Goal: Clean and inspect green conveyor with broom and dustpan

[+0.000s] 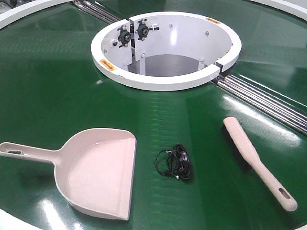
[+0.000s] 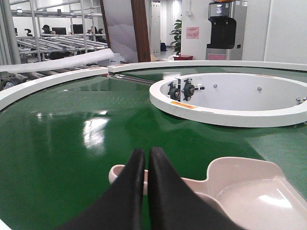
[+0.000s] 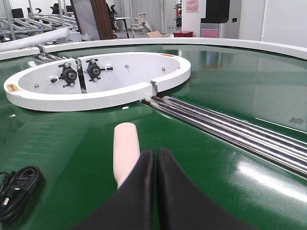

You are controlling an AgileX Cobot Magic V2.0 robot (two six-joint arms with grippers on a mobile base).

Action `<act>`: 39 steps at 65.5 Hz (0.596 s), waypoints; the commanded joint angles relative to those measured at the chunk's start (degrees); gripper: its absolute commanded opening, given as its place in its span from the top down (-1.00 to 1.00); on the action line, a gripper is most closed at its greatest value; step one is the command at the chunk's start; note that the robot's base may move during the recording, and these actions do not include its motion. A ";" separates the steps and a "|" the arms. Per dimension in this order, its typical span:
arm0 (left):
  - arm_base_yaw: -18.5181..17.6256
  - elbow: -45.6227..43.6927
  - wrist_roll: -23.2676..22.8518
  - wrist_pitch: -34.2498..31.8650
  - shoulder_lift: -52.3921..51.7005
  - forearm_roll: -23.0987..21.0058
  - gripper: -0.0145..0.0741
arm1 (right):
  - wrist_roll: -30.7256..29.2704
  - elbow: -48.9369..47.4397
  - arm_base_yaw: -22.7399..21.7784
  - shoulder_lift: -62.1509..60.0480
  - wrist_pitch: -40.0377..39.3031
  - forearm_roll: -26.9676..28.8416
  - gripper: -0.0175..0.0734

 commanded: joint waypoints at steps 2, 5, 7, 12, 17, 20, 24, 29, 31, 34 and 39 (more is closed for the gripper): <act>-0.11 1.71 -0.26 -4.38 -0.83 -0.12 0.69 | -0.42 1.16 -0.19 -1.06 -4.23 -0.50 0.64; -0.11 1.71 -0.26 -4.38 -0.83 -0.12 0.69 | -0.42 1.16 -0.19 -1.06 -4.23 -0.50 0.64; -0.11 1.71 -0.26 -4.38 -0.83 -0.12 0.69 | -0.42 1.16 -0.19 -1.06 -4.23 -0.50 0.64; -0.11 1.71 -0.26 -4.38 -0.83 -0.12 0.69 | -0.42 1.16 -0.19 -1.06 -4.23 -0.50 0.64; -0.11 1.71 -0.26 -4.38 -0.83 -0.12 0.69 | -0.42 1.16 -0.19 -1.06 -4.23 -0.50 0.64; -0.11 1.71 -0.26 -4.38 -0.83 -0.12 0.69 | -0.42 1.16 -0.19 -1.06 -4.23 -0.50 0.64; -0.11 1.71 -0.26 -4.38 -0.83 -0.12 0.69 | -0.42 1.16 -0.19 -1.06 -4.23 -0.50 0.64; -0.11 1.71 -0.26 -4.38 -0.83 -0.12 0.69 | -0.42 1.16 -0.19 -1.06 -4.23 -0.50 0.64; -0.11 1.71 -0.26 -4.38 -0.83 -0.12 0.69 | -0.42 1.16 -0.19 -1.06 -4.23 -0.50 0.64; -0.11 1.71 -0.26 -4.38 -0.83 -0.12 0.69 | -0.42 1.16 -0.19 -1.06 -4.23 -0.50 0.64; -0.11 1.71 -0.26 -4.38 -0.83 -0.12 0.69 | -0.42 1.16 -0.19 -1.06 -4.23 -0.50 0.64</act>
